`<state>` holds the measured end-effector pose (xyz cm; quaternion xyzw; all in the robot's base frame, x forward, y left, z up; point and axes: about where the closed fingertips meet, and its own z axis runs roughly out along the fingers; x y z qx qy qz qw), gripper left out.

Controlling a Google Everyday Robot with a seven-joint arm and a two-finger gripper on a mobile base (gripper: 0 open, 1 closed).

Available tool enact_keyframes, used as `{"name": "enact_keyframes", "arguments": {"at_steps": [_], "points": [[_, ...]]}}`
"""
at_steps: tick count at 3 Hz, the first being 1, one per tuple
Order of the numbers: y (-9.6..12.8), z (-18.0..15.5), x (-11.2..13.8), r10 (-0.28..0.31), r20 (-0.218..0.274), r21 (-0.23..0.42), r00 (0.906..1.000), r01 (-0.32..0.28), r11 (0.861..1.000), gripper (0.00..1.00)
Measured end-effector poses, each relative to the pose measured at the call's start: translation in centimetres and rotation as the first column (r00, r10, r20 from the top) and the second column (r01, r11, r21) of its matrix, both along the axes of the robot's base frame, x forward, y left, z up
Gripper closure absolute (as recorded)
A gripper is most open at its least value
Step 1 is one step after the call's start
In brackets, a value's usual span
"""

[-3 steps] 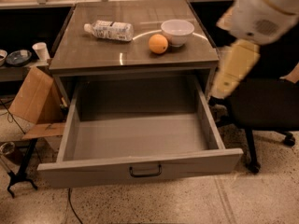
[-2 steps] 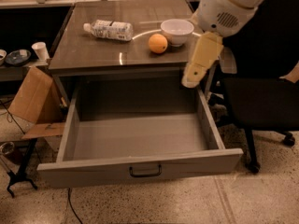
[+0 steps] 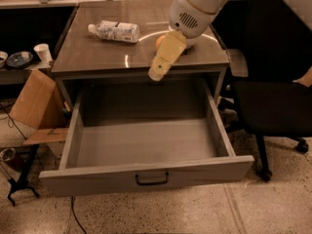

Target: Place orange into top drawer

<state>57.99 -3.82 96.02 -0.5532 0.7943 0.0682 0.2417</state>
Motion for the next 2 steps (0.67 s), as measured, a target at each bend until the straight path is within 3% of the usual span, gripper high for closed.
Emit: {"name": "enact_keyframes", "arguments": {"at_steps": [1,2], "points": [[-1.5,-1.1,2.3,-0.197,-0.039,0.027,0.9796,0.198,0.980,0.00],[-3.5,-1.8,4.3,-0.385,-0.061,0.002,0.9208,0.386,0.922,0.00]]}}
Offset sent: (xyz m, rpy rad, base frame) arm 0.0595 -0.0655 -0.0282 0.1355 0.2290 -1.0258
